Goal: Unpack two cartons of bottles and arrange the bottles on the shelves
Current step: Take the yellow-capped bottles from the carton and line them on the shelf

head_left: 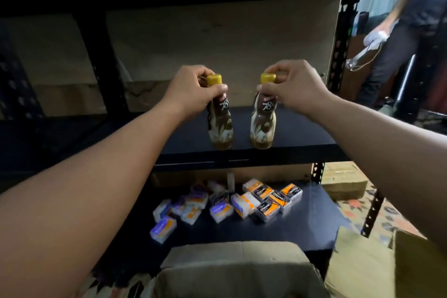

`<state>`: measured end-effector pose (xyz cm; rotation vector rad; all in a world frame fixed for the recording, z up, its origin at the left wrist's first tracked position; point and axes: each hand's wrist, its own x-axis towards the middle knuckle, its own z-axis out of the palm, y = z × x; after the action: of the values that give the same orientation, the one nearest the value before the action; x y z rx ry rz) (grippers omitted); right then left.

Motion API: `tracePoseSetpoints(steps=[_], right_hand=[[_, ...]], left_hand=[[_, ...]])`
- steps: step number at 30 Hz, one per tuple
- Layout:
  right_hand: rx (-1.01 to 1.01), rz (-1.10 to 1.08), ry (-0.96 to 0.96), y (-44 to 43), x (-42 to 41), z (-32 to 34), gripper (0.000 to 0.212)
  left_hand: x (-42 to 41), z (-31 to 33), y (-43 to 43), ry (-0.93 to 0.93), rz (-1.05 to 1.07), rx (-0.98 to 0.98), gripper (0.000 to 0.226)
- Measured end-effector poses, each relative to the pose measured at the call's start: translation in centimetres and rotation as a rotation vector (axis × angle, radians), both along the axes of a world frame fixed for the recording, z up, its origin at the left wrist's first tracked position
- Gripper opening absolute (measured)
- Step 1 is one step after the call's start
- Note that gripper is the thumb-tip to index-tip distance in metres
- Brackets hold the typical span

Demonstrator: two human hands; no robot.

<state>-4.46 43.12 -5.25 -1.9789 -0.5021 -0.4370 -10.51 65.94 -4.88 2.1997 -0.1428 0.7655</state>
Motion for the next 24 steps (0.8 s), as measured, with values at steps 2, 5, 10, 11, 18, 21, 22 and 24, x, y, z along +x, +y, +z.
tracePoseSetpoints(steps=[2, 5, 10, 11, 18, 21, 22, 24], right_hand=[[-0.014, -0.012, 0.009, -0.2, 1.3, -0.1, 0.038], [-0.042, -0.035, 0.011, -0.6, 3.5, -1.0, 0.043], [-0.092, -0.097, -0.034, -2.2, 7.6, -1.8, 0.037], [-0.106, -0.108, -0.046, -2.7, 8.3, -1.8, 0.036], [-0.116, -0.164, -0.071, -7.2, 13.7, -2.3, 0.037], [-0.114, -0.169, -0.062, -8.9, 16.0, -2.4, 0.038], [-0.118, -0.167, -0.061, -9.4, 16.7, -2.4, 0.038], [-0.13, -0.161, -0.071, -10.2, 17.6, -2.3, 0.038]], left_hand=[[1.9, -0.1, -0.4, 0.006, 0.019, 0.021, 0.028], [4.8, -0.6, -1.3, 0.052, 0.023, 0.058, 0.027], [9.0, -1.4, -4.4, 0.092, -0.03, 0.079, 0.028], [9.8, -1.3, -5.1, 0.101, -0.049, 0.082, 0.029], [15.6, -1.6, -9.6, 0.09, -0.139, 0.116, 0.028], [18.2, -1.9, -11.0, 0.068, -0.151, 0.119, 0.025], [19.0, -2.0, -11.5, 0.066, -0.157, 0.121, 0.024], [20.6, -2.1, -12.3, 0.061, -0.169, 0.122, 0.024]])
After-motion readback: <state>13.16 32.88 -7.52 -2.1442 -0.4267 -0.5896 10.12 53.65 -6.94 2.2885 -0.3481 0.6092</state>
